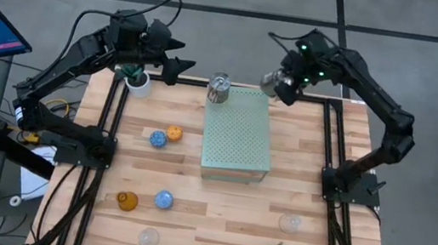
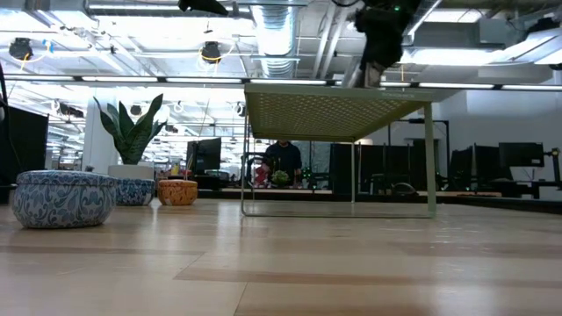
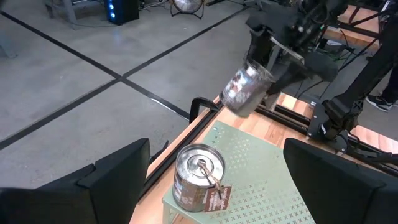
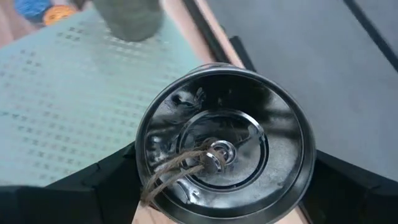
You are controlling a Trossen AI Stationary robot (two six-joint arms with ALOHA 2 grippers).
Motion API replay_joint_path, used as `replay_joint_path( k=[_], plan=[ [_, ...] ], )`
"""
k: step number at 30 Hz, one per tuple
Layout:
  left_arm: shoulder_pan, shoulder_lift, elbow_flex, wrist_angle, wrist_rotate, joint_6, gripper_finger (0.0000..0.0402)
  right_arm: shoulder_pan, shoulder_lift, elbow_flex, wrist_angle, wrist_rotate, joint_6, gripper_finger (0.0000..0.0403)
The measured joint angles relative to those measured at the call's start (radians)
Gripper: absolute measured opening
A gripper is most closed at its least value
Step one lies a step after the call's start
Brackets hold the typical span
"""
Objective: Pick & Place candle stick holders
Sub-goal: Put the top silver scented candle on the shelf
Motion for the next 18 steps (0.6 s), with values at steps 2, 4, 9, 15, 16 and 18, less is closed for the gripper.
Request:
replay_joint_path(
  k=[2,4,9,15,16,18],
  plan=[
    [0.000,0.000,0.000,0.000,0.000,0.000,0.0370,0.031,0.039,0.026,-0.004,0.000,-0.004,0.0342],
    [0.000,0.000,0.000,0.000,0.000,0.000,0.0370,0.062,0.085,0.051,-0.014,0.000,-0.008,0.0340],
    [0.000,0.000,0.000,0.000,0.000,0.000,0.0370,0.107,0.196,0.126,-0.023,0.000,-0.026,0.0342],
    [0.000,0.000,0.000,0.000,0.000,0.000,0.0370,0.121,0.301,0.230,-0.065,0.003,-0.045,0.0341],
    [0.000,0.000,0.000,0.000,0.000,0.000,0.0370,0.121,0.313,0.244,-0.069,0.003,-0.045,0.0340],
    [0.000,0.000,0.000,0.000,0.000,0.000,0.0370,0.121,0.332,0.267,-0.076,0.003,-0.047,0.0341]
  ],
)
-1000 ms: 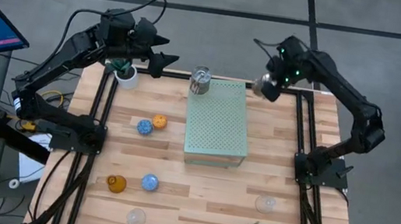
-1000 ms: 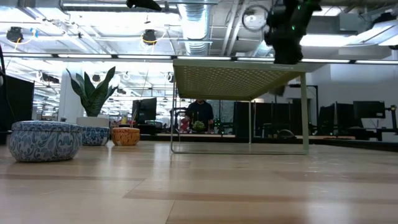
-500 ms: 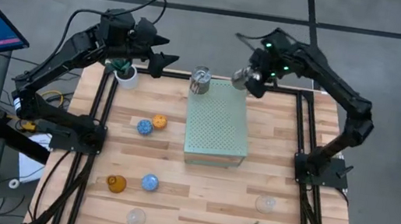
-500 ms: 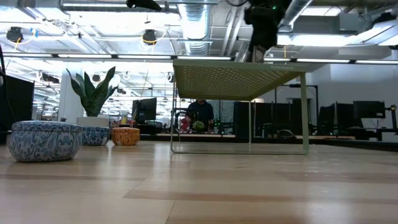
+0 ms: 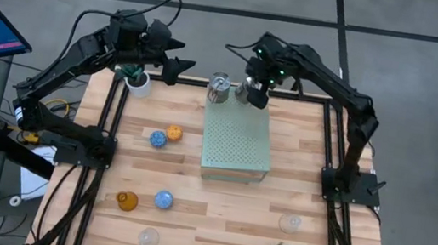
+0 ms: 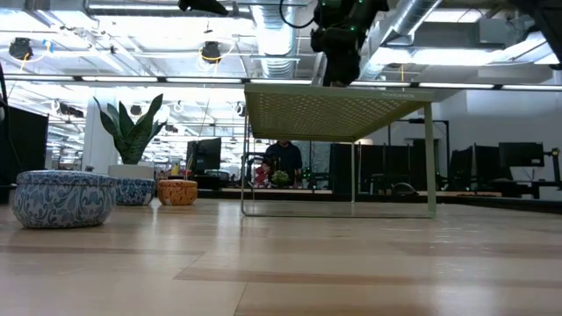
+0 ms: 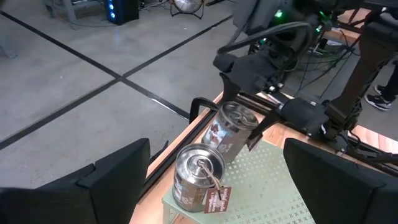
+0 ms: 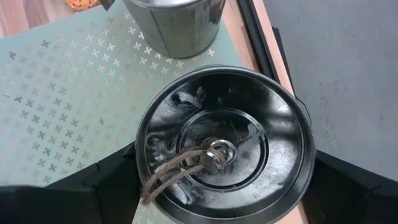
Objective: Pick & Place candle stick holders
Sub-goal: Put the top silver scented candle on the shelf
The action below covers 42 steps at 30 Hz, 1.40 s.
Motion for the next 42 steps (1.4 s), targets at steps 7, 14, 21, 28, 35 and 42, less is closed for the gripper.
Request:
replay_joint_path(
  k=[7,14,21,28,35,42],
  plan=[
    [0.000,0.000,0.000,0.000,0.000,0.000,0.0370,-0.001,0.036,0.025,-0.050,-0.003,-0.020,0.0345],
    [0.000,0.000,0.000,0.000,0.000,0.000,0.0370,0.004,0.046,0.026,-0.029,-0.006,-0.025,0.0353],
    [0.000,0.000,0.000,0.000,0.000,0.000,0.0370,0.006,0.046,0.025,-0.005,-0.004,-0.026,0.0373],
    [0.000,0.000,0.000,0.000,0.000,0.000,0.0370,0.007,0.046,0.029,0.050,-0.003,-0.048,0.0377],
    [0.000,0.000,0.000,0.000,0.000,0.000,0.0370,0.006,0.046,0.201,-0.029,-0.006,-0.053,0.0377],
    [0.000,0.000,0.000,0.000,0.000,0.000,0.0370,-0.073,-0.050,0.242,-0.094,-0.204,-0.115,0.0335]
  ],
)
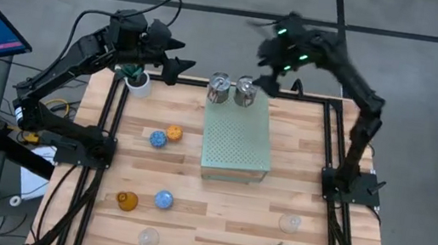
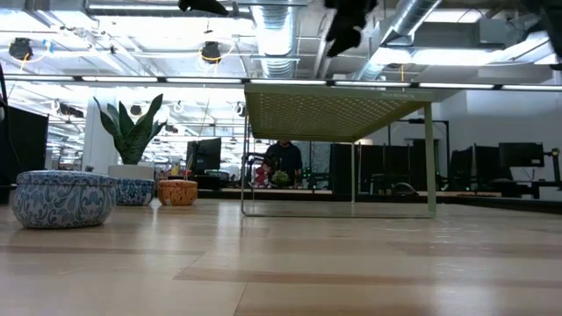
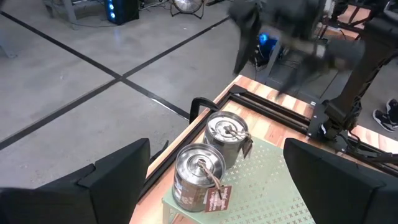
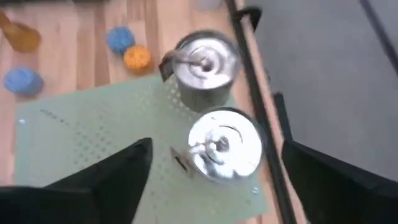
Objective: Pick & Place candle stick holders
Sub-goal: Put the top silver scented candle on the shelf
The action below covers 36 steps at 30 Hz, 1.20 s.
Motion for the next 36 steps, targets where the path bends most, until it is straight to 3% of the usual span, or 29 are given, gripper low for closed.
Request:
replay_joint_path(
  k=[6,11,13,17,21,36],
  plan=[
    [0.000,-0.002,0.000,0.000,0.000,0.010,0.0370,-0.140,-0.167,-0.197,0.073,-0.048,-0.003,0.0199],
    [0.000,-0.002,0.000,0.000,0.000,0.011,0.0363,-0.196,-0.333,-0.534,0.314,-0.112,0.027,0.0056],
    [0.000,-0.002,0.000,0.000,0.000,0.011,0.0357,-0.207,-0.389,-0.687,0.437,-0.119,0.040,0.0016],
    [0.000,-0.002,0.000,0.000,0.000,0.011,0.0344,-0.198,-0.466,-0.913,0.671,-0.122,0.110,0.0021],
    [0.000,-0.002,0.000,0.000,0.000,0.011,0.0336,-0.166,-0.475,-1.017,0.787,-0.125,0.149,0.0014],
    [0.000,-0.002,0.000,0.001,0.000,0.011,0.0333,-0.089,-0.345,-1.040,0.902,-0.117,0.163,0.0003]
  ],
)
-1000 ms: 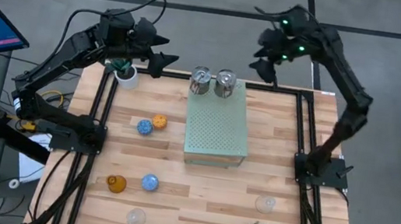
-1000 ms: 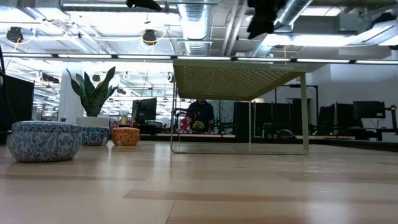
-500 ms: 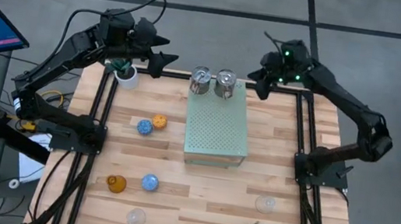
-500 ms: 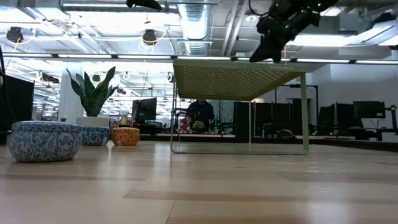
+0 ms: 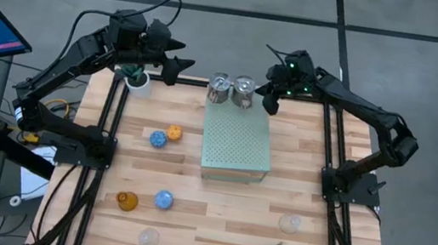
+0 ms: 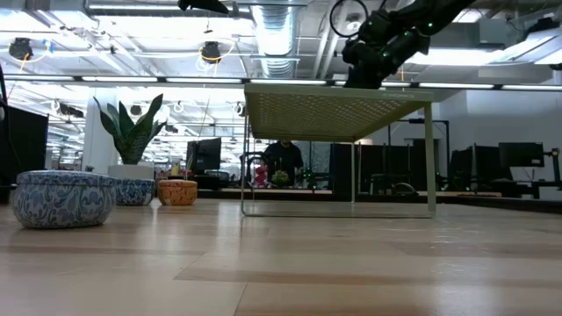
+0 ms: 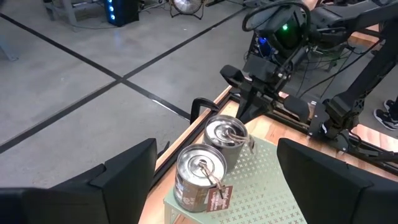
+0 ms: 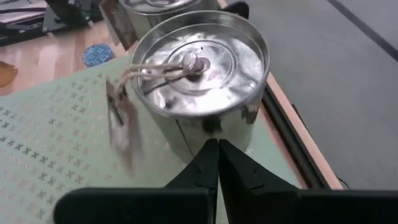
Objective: Pick & Place candle stick holders
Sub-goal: Put the top silver scented candle on the shelf
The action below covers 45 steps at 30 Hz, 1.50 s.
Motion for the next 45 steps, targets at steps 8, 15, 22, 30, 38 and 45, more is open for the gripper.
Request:
replay_joint_path(
  k=[8,15,22,30,38,45],
  plan=[
    [0.000,0.000,0.000,0.000,0.000,0.000,0.0332,0.008,-0.001,0.000,0.070,0.000,0.000,0.0001],
    [0.000,0.000,0.000,0.000,0.000,-0.007,0.0333,0.017,-0.001,0.000,0.102,0.003,0.000,0.0001],
    [0.000,0.000,0.000,0.000,0.000,-0.008,0.0332,0.017,-0.099,0.003,0.059,0.004,0.034,0.0001],
    [0.000,0.000,0.000,0.005,0.000,-0.009,0.0330,0.141,-0.089,0.002,-0.043,0.008,0.033,0.0000],
    [0.000,0.000,0.000,0.007,0.000,-0.012,0.0330,0.187,0.007,0.002,0.026,0.023,0.020,0.0000],
    [0.000,0.000,0.000,0.008,0.000,-0.019,0.0330,0.154,0.031,0.002,0.079,0.066,-0.007,0.0000]
  ],
)
